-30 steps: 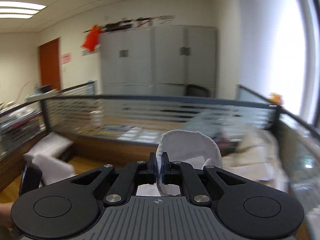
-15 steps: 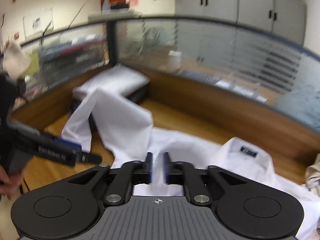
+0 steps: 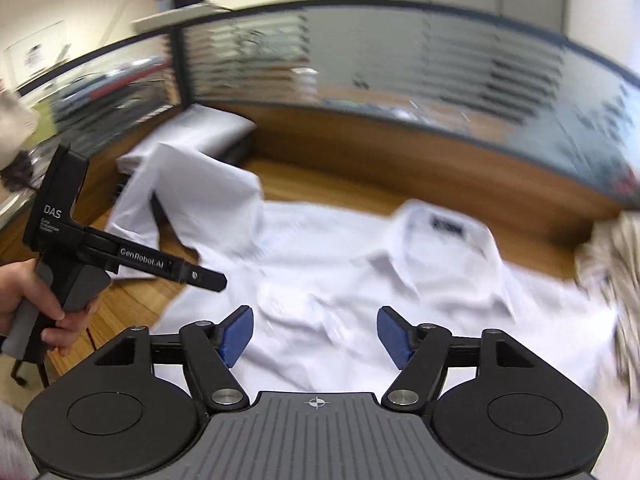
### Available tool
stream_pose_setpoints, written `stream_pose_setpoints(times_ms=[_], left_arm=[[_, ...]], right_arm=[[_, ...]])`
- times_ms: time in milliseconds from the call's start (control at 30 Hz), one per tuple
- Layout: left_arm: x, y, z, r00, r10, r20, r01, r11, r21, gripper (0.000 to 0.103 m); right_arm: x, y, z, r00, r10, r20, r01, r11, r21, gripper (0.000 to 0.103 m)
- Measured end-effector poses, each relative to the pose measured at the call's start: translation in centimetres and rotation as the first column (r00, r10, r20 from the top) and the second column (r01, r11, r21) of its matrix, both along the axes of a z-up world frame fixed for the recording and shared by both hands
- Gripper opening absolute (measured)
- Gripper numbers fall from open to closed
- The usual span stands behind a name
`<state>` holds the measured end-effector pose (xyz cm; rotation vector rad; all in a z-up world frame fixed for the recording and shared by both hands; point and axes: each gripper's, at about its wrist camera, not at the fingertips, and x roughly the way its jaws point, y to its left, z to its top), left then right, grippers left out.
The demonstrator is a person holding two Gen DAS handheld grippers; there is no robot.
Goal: Fold clothes
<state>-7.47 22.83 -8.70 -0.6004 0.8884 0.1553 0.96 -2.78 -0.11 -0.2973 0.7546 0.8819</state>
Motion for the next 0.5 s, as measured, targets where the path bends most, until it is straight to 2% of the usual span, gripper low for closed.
stream_pose_setpoints(times_ms=[100,233,333,367,400,433,500], left_arm=[[1.8,-0.3,-1.8,1.000,0.002,-0.028,-0.003,1.000,-0.020,0.084],[3.7,-0.4,-3.3,0.999,0.024,-0.036,-0.025,0.999,-0.025,0.082],[4.6,-0.5,-4.2,0.999,0.033,-0.017,-0.033,0.998,-0.051,0.066],[4.8,-0.6,-4.5,0.999,0.038,-0.014,-0.039,0.997,-0.059,0.045],[5.0,-0.6,-4.6,0.999,0.045,-0.002,-0.045,0.997,-0.065,0.008],[5.1,-0.6,-4.4,0.998,0.067,0.013,-0.066,0.996,-0.054,0.001],[5.1,-0.5,-3.3,0.992,0.117,0.056,-0.115,0.993,-0.037,0.001]], right_arm=[[0.9,-2.5,-1.2,0.993,-0.103,-0.054,0.102,0.995,-0.010,0.077],[2.1,-6.1,-2.7,0.964,-0.249,-0.090,0.246,0.968,-0.041,0.078],[2.7,-9.1,-3.9,0.935,-0.340,-0.098,0.333,0.940,-0.075,0.079],[2.9,-10.0,-4.3,0.925,-0.366,-0.100,0.359,0.930,-0.085,0.079],[3.0,-10.9,-4.6,0.916,-0.388,-0.104,0.380,0.920,-0.094,0.079],[3.2,-11.7,-5.0,0.905,-0.410,-0.108,0.400,0.910,-0.104,0.079],[3.5,-13.1,-5.7,0.889,-0.444,-0.108,0.432,0.894,-0.119,0.079]])
